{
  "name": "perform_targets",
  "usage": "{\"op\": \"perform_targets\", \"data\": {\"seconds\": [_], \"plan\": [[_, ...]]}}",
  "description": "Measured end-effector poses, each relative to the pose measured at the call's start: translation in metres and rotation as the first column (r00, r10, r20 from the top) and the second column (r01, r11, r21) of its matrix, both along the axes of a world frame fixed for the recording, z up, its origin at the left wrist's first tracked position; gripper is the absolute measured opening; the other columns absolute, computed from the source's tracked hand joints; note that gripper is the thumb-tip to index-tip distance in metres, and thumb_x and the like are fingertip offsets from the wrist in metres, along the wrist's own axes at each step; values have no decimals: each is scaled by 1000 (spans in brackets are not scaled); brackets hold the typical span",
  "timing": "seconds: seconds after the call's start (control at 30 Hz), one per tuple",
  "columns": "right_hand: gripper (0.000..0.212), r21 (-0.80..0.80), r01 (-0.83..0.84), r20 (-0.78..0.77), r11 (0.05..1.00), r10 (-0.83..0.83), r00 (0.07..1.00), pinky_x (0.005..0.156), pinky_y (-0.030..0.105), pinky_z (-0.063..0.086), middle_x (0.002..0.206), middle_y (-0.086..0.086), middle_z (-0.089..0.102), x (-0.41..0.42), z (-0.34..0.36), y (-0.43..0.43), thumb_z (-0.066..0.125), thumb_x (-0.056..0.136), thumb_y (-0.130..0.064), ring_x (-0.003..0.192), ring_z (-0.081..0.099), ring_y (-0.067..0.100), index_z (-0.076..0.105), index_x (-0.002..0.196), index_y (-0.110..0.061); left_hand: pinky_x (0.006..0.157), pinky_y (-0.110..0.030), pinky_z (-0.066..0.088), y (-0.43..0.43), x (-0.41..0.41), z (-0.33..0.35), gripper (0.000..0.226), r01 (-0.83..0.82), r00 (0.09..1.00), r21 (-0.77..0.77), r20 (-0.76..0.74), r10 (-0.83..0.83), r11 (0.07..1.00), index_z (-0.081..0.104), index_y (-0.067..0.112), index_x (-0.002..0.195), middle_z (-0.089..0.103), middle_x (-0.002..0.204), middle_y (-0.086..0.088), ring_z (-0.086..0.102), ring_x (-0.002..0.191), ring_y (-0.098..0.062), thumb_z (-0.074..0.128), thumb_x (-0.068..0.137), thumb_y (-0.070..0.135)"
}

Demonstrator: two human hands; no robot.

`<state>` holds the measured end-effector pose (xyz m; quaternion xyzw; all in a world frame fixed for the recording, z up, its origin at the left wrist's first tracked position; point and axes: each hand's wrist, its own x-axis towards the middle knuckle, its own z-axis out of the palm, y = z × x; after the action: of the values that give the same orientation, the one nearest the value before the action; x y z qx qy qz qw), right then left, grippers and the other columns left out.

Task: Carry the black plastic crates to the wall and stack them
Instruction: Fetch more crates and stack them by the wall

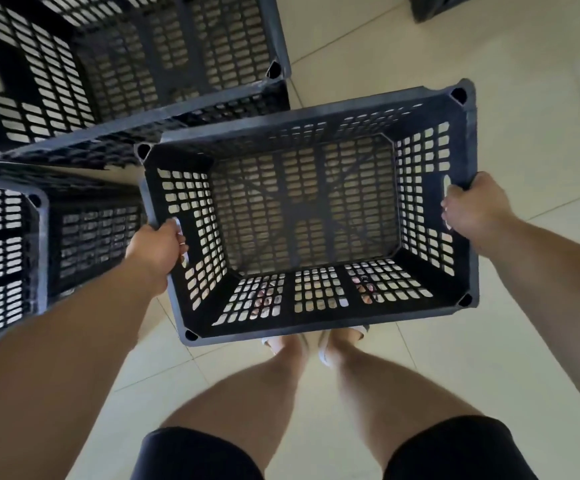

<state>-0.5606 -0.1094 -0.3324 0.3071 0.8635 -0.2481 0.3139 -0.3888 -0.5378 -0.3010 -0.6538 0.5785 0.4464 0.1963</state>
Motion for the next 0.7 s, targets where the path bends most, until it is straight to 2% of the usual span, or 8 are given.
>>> {"op": "perform_targets", "data": {"seconds": [0.1, 0.17, 0.27, 0.43, 0.5, 0.57, 0.63, 0.7], "plan": [[21, 18, 13, 14, 1000, -13, 1000, 82, 49, 59, 102, 8, 67, 11, 31, 4, 43, 85, -33, 88, 68, 36, 52, 102, -24, 82, -43, 55, 1, 3, 22, 22, 75, 997, -47, 22, -74, 996, 63, 16, 104, 65, 81, -1, 64, 69, -15, 60, 95, 36], [31, 41, 20, 27, 999, -21, 999, 84, 54, 60, 105, 12, 69, 22, 68, 7, 43, 86, -33, 90, 70, 37, 54, 111, -18, 86, -46, 56, 7, 3, 50, 17, 117, 993, -51, 37, -115, 992, 61, 18, 98, 65, 79, -1, 64, 70, -17, 58, 96, 34], [35, 52, 49, 40, 997, -51, 998, 85, 56, 60, 106, 13, 69, 44, 128, 23, 43, 87, -33, 92, 70, 38, 55, 114, -15, 91, -48, 56, 19, 2, 110, 25, 221, 973, -65, 77, -216, 973, 63, 12, 97, 67, 80, -5, 62, 68, -20, 52, 98, 35], [36, 91, 108, 52, 990, -113, 992, 83, 53, 60, 105, 15, 70, 82, 253, 50, 45, 92, -30, 90, 69, 39, 57, 118, -10, 75, -37, 53, 45, -3, 230, 36, 394, 917, -103, 112, -383, 913, 66, 3, 107, 71, 82, -10, 63, 70, -24, 47, 102, 33], [32, 120, 133, 42, 984, -139, 989, 83, 51, 59, 104, 17, 68, 100, 307, 60, 46, 96, -27, 90, 68, 40, 56, 118, -7, 74, -34, 49, 54, -6, 279, 39, 461, 886, -102, 112, -451, 881, 63, -1, 114, 72, 87, -12, 65, 76, -24, 44, 105, 31], [25, 132, 175, 32, 976, -181, 983, 79, 48, 56, 103, 19, 65, 121, 359, 72, 48, 100, -22, 89, 65, 40, 53, 116, -4, 82, -36, 49, 63, -6, 327, 42, 514, 857, -77, 87, -508, 854, 59, -6, 118, 69, 83, -10, 67, 87, -27, 41, 107, 30], [20, 121, 196, 29, 973, -201, 979, 74, 44, 52, 98, 20, 63, 141, 408, 82, 49, 100, -18, 83, 62, 39, 52, 110, -1, 83, -41, 54, 68, -5, 370, 47, 574, 818, -107, 56, -572, 812, 63, -4, 114, 71, 83, -10, 71, 86, -31, 42, 106, 37], [24, 107, 235, 19, 966, -238, 971, 76, 49, 56, 98, 23, 65, 162, 452, 92, 50, 98, -17, 86, 65, 44, 54, 109, 5, 84, -46, 59, 75, -4, 412, 46, 619, 783, -133, 31, -621, 774, 67, 2, 106, 73, 85, -11, 73, 85, -35, 42, 106, 42]]}}
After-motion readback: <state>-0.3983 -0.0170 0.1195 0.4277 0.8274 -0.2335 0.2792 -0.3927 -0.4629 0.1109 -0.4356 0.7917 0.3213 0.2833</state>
